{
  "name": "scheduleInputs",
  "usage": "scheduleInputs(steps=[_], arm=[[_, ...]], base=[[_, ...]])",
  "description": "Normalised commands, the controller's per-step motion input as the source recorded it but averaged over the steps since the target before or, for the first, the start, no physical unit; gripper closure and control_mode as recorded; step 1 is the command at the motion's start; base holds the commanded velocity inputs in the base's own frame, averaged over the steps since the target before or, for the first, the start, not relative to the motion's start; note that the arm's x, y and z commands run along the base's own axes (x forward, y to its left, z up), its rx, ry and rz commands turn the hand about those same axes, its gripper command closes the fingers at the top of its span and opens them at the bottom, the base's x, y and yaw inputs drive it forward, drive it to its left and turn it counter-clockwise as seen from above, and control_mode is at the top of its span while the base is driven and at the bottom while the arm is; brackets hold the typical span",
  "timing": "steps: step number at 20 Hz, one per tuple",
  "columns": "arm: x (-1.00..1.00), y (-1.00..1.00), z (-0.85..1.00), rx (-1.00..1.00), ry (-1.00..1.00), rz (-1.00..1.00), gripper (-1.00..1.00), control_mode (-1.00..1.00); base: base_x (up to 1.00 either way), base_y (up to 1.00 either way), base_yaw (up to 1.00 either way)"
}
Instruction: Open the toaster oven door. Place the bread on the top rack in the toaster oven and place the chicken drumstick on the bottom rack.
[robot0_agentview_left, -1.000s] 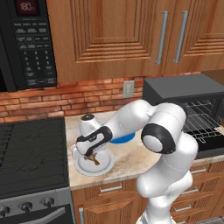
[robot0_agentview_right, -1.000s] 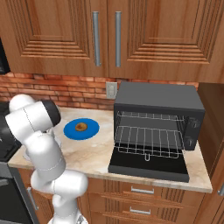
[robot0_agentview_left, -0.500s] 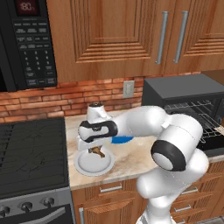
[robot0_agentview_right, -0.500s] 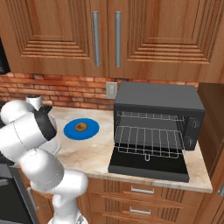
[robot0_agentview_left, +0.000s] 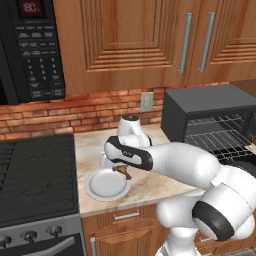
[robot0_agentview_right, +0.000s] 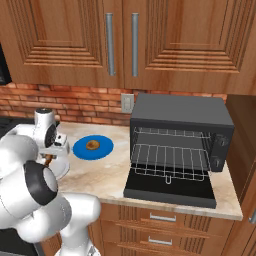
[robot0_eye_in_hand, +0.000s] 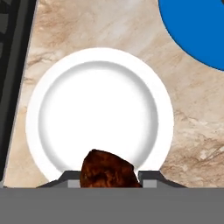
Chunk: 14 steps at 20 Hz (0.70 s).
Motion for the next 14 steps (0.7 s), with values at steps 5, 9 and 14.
scheduleInputs(steps=[5,9,14], arm=[[-0.09,-0.43,0.35,0.12,-0.03,-0.14,1.0,-1.0],[-0.04,-0.45,0.25,0.13,0.0,-0.2,1.0,-1.0],[-0.07,-0.43,0.23,0.16,0.01,-0.26,1.0,-1.0]], base=[[0.0,0.0,0.0],[0.0,0.0,0.0],[0.0,0.0,0.0]])
